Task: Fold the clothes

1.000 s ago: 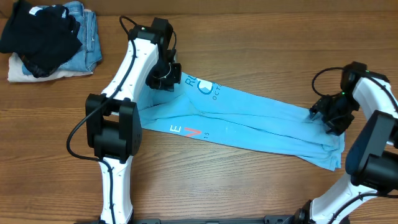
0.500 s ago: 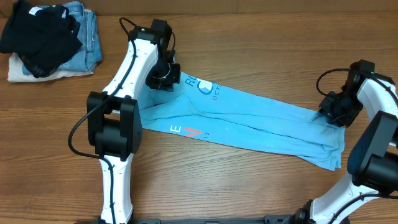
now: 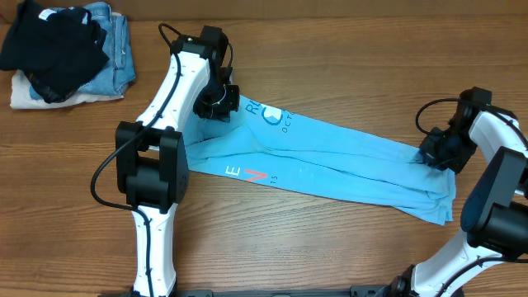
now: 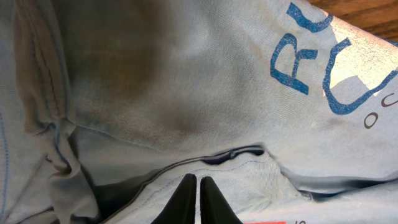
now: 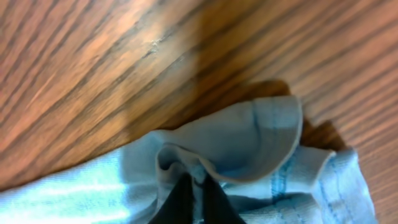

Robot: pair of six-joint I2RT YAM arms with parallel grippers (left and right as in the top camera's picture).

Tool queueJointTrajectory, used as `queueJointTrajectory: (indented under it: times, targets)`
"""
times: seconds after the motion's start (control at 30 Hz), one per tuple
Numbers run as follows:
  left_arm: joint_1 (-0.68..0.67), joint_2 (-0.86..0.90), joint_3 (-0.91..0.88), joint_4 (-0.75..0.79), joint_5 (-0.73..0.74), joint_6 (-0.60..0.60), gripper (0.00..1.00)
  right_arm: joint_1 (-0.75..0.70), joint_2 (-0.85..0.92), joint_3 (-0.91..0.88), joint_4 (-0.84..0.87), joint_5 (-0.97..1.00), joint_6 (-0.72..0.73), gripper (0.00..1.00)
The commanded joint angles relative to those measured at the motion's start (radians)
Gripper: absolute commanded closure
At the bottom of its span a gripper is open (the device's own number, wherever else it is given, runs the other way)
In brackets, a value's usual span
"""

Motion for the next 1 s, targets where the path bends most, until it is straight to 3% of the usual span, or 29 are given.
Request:
queueJointTrajectory:
  times: [0.0, 0.43, 0.47, 0.6, 0.63, 0.8, 0.97]
  targets:
    - [0.004, 0.014, 0.001, -0.002, 0.0, 0.022, 0.92, 0.0, -0.006, 0.007, -0.016, 0.033, 0.033, 0.96]
    - [0.004, 0.014, 0.001, 0.008, 0.0, 0.022, 0.91, 0.0, -0.006, 0.172, -0.238, 0.267, 0.236, 0.94]
    - [0.004, 0.014, 0.001, 0.009, 0.0, 0.022, 0.91, 0.0, -0.006, 0.176, -0.251, 0.285, 0.253, 0.89]
    - [0.004, 0.014, 0.001, 0.014, -0.001, 0.025, 0.89, 0.0, -0.006, 0.179, -0.287, 0.307, 0.296, 0.16]
    - [0.004, 0.014, 0.001, 0.019, 0.0, 0.032, 0.86, 0.0, -0.006, 0.182, -0.298, 0.306, 0.309, 0.07]
    - [0.004, 0.014, 0.002, 0.054, 0.0, 0.068, 0.72, 0.0, -0.006, 0.267, -0.396, 0.297, 0.348, 0.02]
    - [0.003, 0.013, 0.017, 0.051, 0.068, 0.097, 0.89, 0.002, -0.006, 0.381, -0.491, 0.156, 0.319, 0.04]
